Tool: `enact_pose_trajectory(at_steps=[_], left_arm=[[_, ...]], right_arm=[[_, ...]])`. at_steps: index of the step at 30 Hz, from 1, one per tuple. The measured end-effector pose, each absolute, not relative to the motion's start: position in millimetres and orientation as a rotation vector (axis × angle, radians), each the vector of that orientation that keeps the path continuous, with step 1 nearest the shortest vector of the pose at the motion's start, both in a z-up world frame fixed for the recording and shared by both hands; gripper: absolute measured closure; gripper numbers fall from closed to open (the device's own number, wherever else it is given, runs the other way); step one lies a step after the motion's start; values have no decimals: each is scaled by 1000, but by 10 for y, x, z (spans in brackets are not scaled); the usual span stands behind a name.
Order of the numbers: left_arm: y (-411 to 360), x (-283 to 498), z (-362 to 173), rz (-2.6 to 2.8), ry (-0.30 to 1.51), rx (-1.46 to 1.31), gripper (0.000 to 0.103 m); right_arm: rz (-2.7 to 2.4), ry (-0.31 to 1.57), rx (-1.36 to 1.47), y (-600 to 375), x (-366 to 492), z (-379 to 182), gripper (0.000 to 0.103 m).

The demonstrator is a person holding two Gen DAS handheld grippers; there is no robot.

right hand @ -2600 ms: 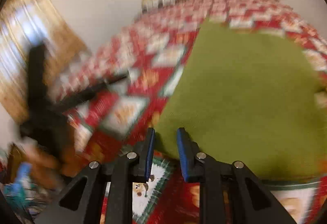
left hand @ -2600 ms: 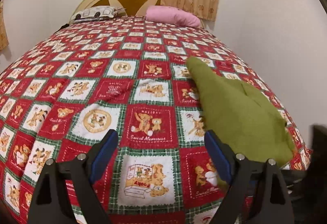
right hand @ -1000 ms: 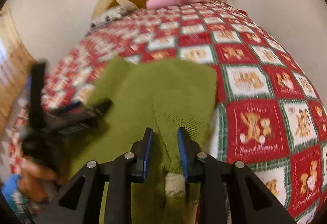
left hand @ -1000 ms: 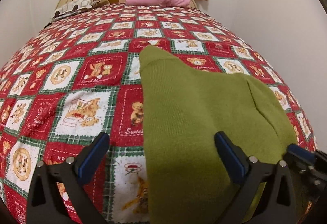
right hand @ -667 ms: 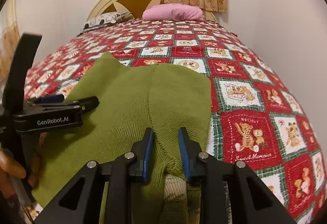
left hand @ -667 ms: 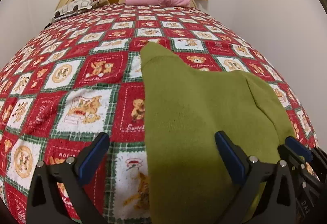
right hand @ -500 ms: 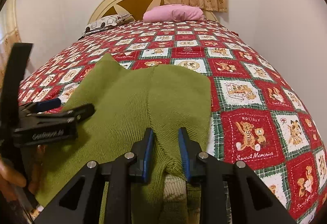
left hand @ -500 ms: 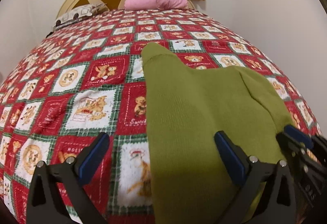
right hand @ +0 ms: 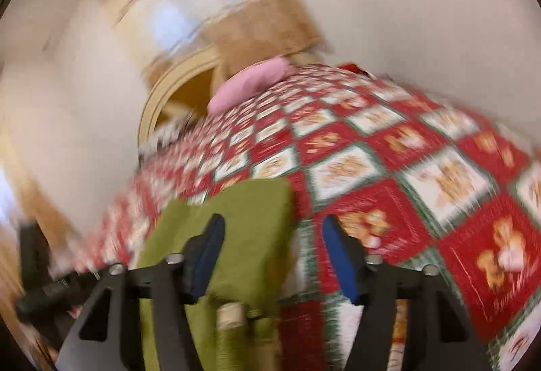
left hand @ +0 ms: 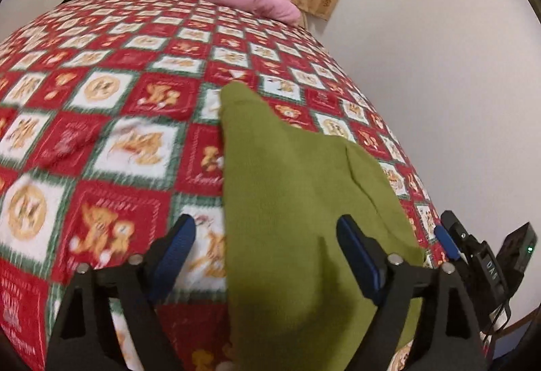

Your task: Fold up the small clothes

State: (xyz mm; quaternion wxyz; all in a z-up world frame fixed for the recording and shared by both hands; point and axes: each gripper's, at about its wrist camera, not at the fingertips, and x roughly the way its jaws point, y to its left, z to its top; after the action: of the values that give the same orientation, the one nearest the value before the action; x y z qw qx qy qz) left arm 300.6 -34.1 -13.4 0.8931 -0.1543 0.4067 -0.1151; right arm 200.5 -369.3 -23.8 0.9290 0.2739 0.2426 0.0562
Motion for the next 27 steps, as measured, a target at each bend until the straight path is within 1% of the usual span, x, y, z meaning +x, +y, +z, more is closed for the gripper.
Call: enact_pose_trajectory(at_steps=[3, 4, 7, 8, 10, 13, 16, 22, 23, 24, 27], left_arm=[[-453, 3161, -213, -240, 860, -305, 20], [-460, 3202, -294, -233, 884, -319, 20], [-413, 3226, -526, -239, 948, -364, 18], [-406, 3195, -512, -247, 919, -366, 18], [-426, 3198, -504, -252, 927, -347, 18], [-462, 3207, -501, -264, 933, -323, 15], [-497, 3206, -505, -271, 931, -302, 13], [-513, 3221, -509, -275, 929, -292, 14], [-523, 3215, -508, -278, 927, -286, 18], [-533, 3211, -508, -283, 925, -281, 22], [-562, 3204, -503, -281, 920, -267, 28]], right_arm=[[158, 582, 723, -3855, 2135, -431, 41], [171, 596, 731, -3851, 2161, -452, 41], [198, 608, 676, -3737, 2214, -414, 41], [206, 614, 662, -3699, 2231, -411, 41], [224, 666, 637, -3617, 2311, -447, 40], [264, 760, 622, -3524, 2442, -553, 40], [282, 774, 561, -3399, 2467, -535, 29], [305, 833, 445, -3207, 2633, -527, 25], [328, 847, 412, -3157, 2682, -524, 28], [341, 858, 369, -3078, 2702, -516, 37], [354, 852, 266, -2911, 2696, -475, 59]])
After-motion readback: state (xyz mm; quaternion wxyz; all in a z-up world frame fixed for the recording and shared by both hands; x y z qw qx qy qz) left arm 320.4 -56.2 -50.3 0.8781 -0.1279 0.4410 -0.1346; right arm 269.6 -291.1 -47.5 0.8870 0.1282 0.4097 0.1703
